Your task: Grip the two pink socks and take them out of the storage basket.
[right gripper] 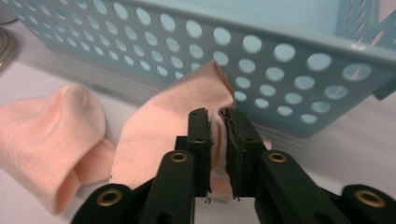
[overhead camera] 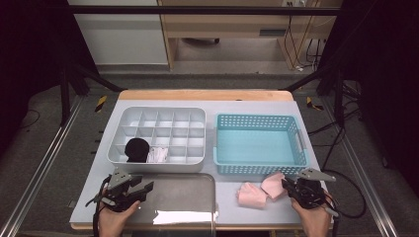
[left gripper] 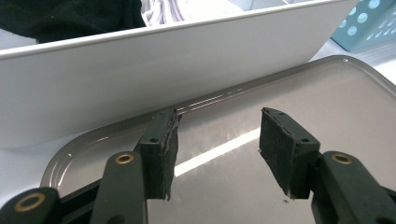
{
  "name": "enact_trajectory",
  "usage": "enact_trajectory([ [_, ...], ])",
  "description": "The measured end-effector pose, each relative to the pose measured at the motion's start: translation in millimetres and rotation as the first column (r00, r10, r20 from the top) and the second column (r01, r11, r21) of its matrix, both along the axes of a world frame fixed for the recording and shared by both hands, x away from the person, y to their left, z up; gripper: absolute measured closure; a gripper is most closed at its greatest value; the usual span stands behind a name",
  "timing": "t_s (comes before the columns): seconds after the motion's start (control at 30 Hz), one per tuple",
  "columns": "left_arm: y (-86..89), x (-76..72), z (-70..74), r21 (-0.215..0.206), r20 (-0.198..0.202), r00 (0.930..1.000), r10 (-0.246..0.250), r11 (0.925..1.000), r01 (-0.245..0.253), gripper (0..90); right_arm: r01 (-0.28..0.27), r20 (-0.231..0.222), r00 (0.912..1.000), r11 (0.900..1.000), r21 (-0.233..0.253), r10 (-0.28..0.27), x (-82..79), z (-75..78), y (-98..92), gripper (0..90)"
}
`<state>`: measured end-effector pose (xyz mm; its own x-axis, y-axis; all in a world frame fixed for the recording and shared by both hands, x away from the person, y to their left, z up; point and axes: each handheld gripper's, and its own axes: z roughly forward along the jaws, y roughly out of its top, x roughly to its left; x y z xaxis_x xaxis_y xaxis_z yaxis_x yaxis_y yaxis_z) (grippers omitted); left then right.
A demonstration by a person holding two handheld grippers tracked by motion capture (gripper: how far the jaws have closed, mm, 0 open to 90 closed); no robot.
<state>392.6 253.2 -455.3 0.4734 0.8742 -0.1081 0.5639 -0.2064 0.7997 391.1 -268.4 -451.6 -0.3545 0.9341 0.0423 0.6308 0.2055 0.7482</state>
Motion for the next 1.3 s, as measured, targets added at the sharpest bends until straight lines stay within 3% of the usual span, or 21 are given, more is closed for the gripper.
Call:
enact_trajectory([
  [0.2, -0.2, -0.6, 0.9, -0.003, 0.002, 1.0, -0.003, 1.0, 0.003, 45.9, -0.002, 0.114, 0.9934, 1.0, 0.003, 0.001, -8.1, 16.4, 5.5, 69.4],
  [0.37, -0.1, -1.1, 1.9, -0.007, 0.005, 1.0, -0.004, 1.0, 0.004, 45.9, -0.058, 0.177, 0.9826, 0.998, 0.015, 0.054, -14.9, 30.6, 18.9, 67.5],
  [0.57, -1.4, -1.8, 2.4, -0.002, 0.002, 0.9999, -0.011, 0.9999, 0.011, 45.9, -0.19, 0.127, 0.9753, 0.98, 0.064, 0.181, -8.8, 23.2, 44.0, 68.2],
  [0.8, -3.4, -2.7, 3.2, -0.002, 0.002, 0.9999, -0.017, 0.9999, 0.017, 45.7, -0.254, 0.011, 0.967, 0.961, 0.105, 0.255, 5.7, -6.5, 67.1, 67.3],
  [0.97, -5.2, -3.9, 4.3, -0.008, 0.007, 0.9998, -0.021, 0.9997, 0.021, 45.7, -0.266, -0.04, 0.9615, 0.958, 0.107, 0.272, 8.7, -15.4, 70.0, 83.3],
  [1.1, -5.7, -4.0, 4.4, -0.008, 0.007, 0.9997, -0.021, 0.9997, 0.021, 45.7, -0.274, -0.01, 0.961, 0.955, 0.111, 0.276, 5.5, -7.9, 70.7, 85.3],
  [1.3, -7.2, -3.7, 5.3, -0.003, 0.007, 0.9996, -0.026, 0.9996, 0.026, 45.7, -0.263, 0.121, 0.9615, 0.954, 0.147, 0.247, -0.1, 14.0, 72.5, 85.2],
])
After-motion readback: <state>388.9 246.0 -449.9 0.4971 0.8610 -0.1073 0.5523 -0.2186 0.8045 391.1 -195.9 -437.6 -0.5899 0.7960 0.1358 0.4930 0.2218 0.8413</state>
